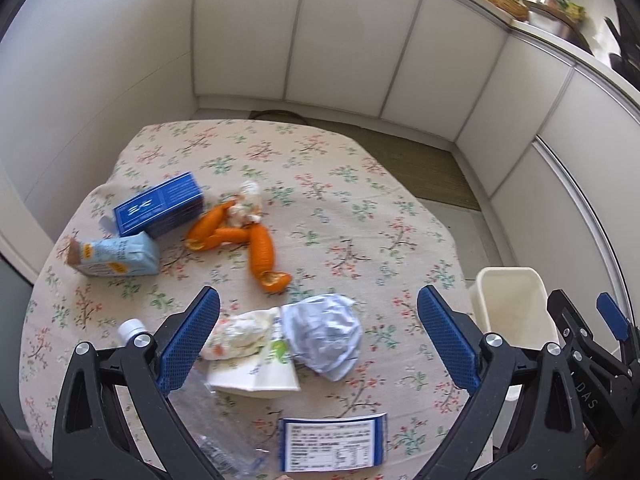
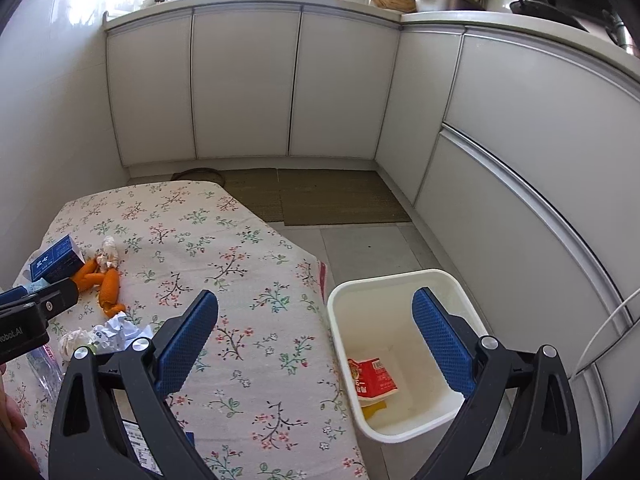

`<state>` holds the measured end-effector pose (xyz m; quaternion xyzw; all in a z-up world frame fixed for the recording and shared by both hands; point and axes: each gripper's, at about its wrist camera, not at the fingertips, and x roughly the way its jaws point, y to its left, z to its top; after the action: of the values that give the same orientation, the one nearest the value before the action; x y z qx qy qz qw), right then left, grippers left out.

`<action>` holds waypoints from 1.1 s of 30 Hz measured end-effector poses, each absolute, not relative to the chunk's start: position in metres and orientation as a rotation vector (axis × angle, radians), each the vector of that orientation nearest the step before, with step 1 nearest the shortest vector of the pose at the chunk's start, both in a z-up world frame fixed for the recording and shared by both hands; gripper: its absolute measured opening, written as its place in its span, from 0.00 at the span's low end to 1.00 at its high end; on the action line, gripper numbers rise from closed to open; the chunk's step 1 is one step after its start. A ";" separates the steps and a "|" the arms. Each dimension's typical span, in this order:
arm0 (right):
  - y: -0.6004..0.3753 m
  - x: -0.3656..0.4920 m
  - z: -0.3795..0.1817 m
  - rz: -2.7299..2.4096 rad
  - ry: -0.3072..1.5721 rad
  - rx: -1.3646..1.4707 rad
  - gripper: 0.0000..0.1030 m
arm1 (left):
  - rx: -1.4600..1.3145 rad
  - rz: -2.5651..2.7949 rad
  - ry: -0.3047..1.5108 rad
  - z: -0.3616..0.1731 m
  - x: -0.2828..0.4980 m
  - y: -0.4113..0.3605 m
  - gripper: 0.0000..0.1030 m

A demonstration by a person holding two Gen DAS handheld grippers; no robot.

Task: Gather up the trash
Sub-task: 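Return both tools to the table and grasp the milk carton with the left tool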

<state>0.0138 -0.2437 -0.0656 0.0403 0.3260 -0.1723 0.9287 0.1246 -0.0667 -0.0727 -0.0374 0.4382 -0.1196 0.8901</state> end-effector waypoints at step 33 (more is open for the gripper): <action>-0.146 0.089 -0.103 -0.158 0.830 -0.035 0.92 | 0.548 -0.117 1.120 -0.183 0.236 0.071 0.80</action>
<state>0.0892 -0.1461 -0.1029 -0.0169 0.4026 -0.0766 0.9120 0.2364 0.0712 -0.1833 0.2564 0.5241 -0.0547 0.8103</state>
